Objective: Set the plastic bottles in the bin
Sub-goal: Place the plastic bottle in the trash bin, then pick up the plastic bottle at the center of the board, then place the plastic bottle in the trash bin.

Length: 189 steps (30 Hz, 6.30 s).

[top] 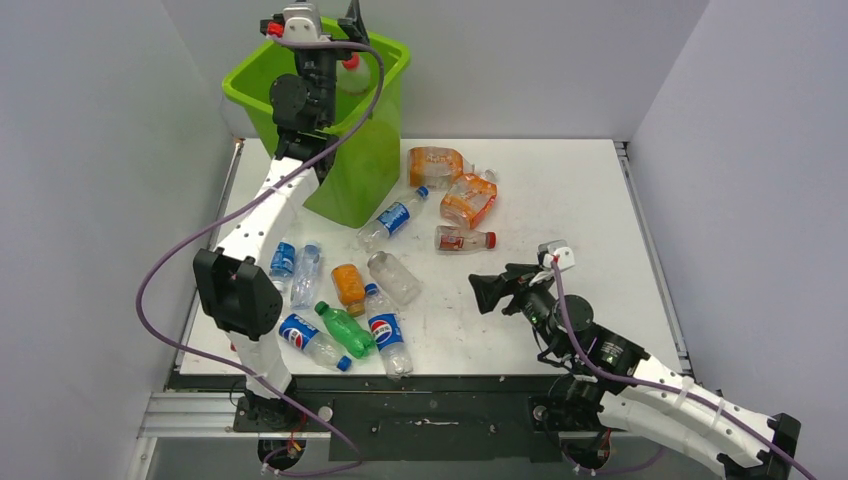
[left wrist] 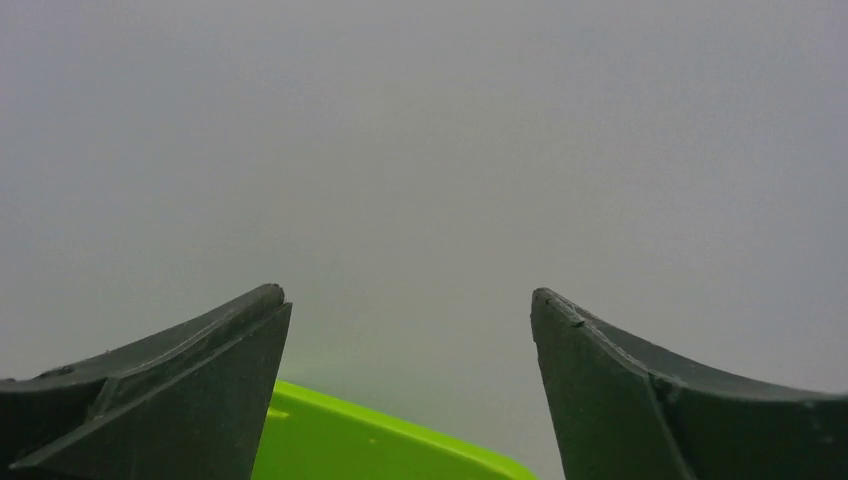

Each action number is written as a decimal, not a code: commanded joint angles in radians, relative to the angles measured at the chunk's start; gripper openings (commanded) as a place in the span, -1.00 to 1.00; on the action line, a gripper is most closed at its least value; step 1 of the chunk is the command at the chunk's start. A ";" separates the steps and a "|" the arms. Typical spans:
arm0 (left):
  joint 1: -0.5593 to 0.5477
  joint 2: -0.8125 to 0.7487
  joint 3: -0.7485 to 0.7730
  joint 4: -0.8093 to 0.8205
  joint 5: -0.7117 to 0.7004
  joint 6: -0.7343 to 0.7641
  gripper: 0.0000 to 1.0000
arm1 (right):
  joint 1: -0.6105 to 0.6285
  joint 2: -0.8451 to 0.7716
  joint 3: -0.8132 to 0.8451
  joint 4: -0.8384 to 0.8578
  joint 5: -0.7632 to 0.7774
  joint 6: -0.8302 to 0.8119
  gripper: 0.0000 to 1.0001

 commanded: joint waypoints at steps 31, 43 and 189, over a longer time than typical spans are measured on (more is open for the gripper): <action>-0.385 -1.407 -1.303 -0.648 -0.122 -0.293 0.92 | -0.006 0.648 0.218 0.112 -0.245 0.015 0.79; -0.384 -1.573 -1.397 -0.645 -0.233 -0.327 0.93 | -0.040 1.075 0.539 0.071 -0.334 -0.081 0.79; -0.351 -0.928 -1.111 -0.046 0.457 -0.509 -1.00 | 0.010 0.291 -0.014 0.485 -0.347 0.244 0.79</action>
